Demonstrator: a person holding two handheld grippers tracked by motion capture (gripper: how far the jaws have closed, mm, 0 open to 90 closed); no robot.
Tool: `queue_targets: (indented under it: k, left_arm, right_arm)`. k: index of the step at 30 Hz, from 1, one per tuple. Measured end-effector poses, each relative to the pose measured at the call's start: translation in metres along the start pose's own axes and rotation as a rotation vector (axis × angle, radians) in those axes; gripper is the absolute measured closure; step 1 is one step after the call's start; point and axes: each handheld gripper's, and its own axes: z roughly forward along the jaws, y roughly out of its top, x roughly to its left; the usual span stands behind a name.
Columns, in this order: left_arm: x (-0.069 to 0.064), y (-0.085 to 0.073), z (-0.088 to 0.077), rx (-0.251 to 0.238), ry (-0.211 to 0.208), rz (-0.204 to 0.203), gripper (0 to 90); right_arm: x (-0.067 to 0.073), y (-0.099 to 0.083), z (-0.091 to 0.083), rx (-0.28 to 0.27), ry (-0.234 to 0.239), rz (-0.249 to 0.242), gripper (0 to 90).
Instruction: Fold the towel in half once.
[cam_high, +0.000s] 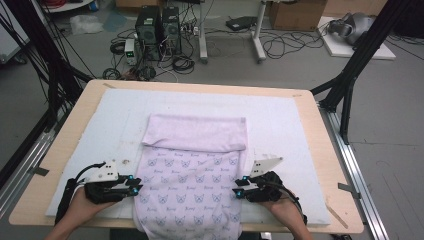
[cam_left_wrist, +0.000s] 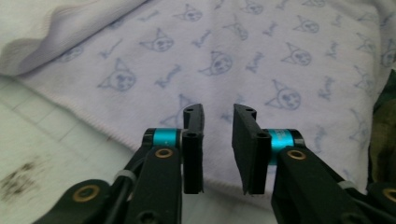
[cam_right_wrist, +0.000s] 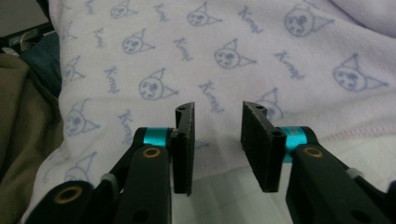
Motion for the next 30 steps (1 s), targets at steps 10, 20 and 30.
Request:
queue_targets:
  k: [10,20,30]
  left_arm:
    - [-0.004,-0.005,0.020,0.057,-0.019,-0.007,63.9]
    - [-0.007,-0.006,0.018,0.061,-0.024,0.004,57.8]
    - [-0.003,-0.007,0.016,0.064,-0.021,0.001,85.0]
  right_arm:
    - [0.008,-0.003,0.004,0.026,0.023,-0.035,88.0]
    - [0.008,0.002,-0.006,0.010,0.017,-0.047,88.8]
    - [0.009,0.034,0.023,0.019,0.064,-0.094,89.2]
